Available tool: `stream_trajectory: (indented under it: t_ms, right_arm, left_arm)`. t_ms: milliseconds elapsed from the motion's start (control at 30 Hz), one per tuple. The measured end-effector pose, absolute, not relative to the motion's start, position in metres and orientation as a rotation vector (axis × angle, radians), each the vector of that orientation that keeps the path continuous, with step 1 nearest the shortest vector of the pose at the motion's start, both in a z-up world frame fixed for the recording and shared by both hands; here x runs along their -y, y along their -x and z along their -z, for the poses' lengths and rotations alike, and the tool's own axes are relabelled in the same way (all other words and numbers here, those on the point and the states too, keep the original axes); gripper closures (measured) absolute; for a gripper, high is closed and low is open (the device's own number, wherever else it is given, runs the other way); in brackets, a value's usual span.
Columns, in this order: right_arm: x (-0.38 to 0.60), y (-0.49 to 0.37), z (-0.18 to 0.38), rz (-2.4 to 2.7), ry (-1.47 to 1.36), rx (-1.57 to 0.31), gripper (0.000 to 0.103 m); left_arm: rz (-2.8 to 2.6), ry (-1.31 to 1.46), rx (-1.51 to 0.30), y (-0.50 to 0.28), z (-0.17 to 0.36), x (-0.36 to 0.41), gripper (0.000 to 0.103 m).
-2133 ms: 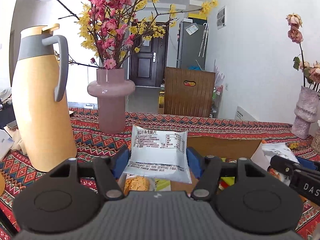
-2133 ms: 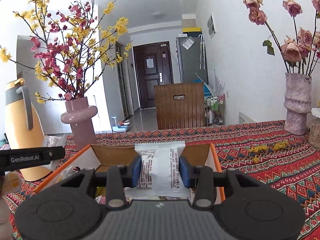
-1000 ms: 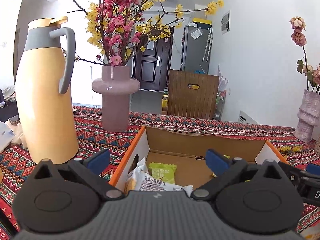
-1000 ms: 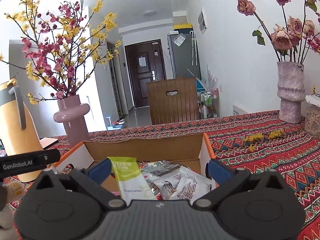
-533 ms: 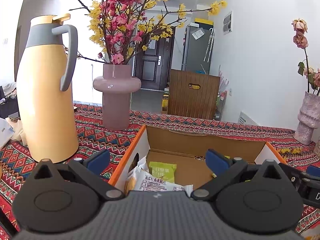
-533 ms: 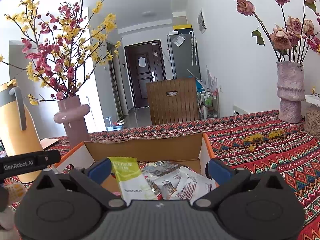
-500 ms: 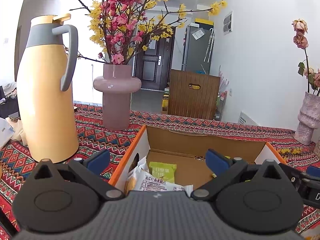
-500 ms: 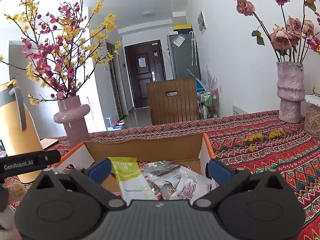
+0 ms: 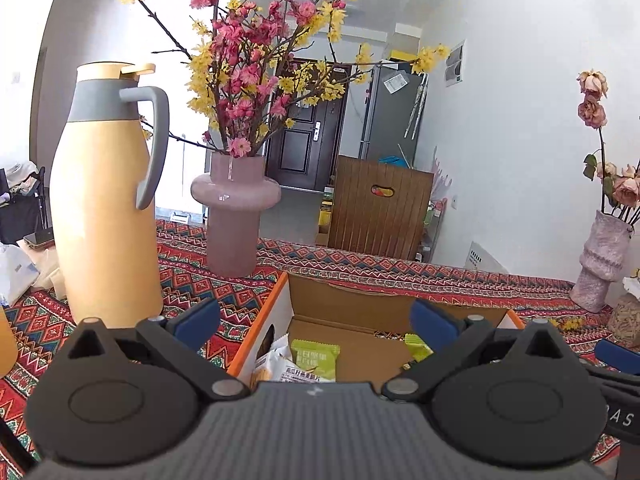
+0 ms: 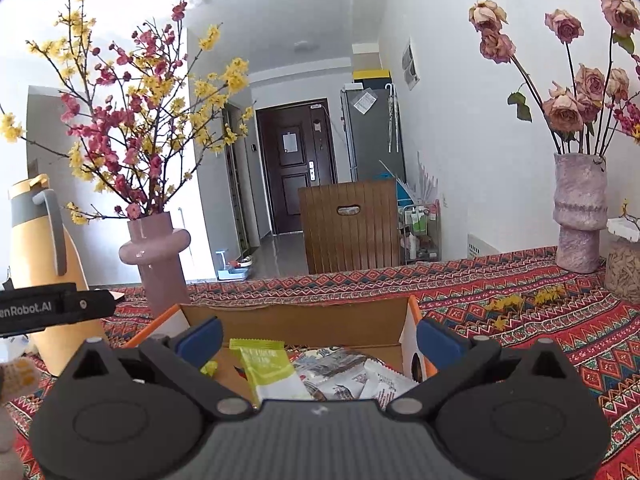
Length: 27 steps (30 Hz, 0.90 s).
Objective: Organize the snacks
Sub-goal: 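Withdraw both tools from the box toward the pink packet on the table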
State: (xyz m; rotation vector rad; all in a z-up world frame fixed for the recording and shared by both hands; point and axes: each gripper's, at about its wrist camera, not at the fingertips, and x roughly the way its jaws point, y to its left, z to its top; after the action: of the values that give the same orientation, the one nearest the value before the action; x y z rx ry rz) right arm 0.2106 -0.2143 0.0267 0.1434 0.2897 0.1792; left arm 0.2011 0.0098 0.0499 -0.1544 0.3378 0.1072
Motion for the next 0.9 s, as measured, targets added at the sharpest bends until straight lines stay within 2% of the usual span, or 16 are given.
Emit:
stream_trajectory:
  t_ms: [400,900]
  right_arm:
    - [0.203,-0.162,-0.031,-0.221,-0.123,-0.305,0.000]
    - [0.201,-0.123,-0.004,-0.224,-0.102,-0.410,0.000]
  left_arm:
    - [-0.087,0.131,-0.348,-0.150,-0.055,-0.022,0.000]
    - [-0.139,0.066,-0.453,-0.118,-0.010,-0.065,0.000]
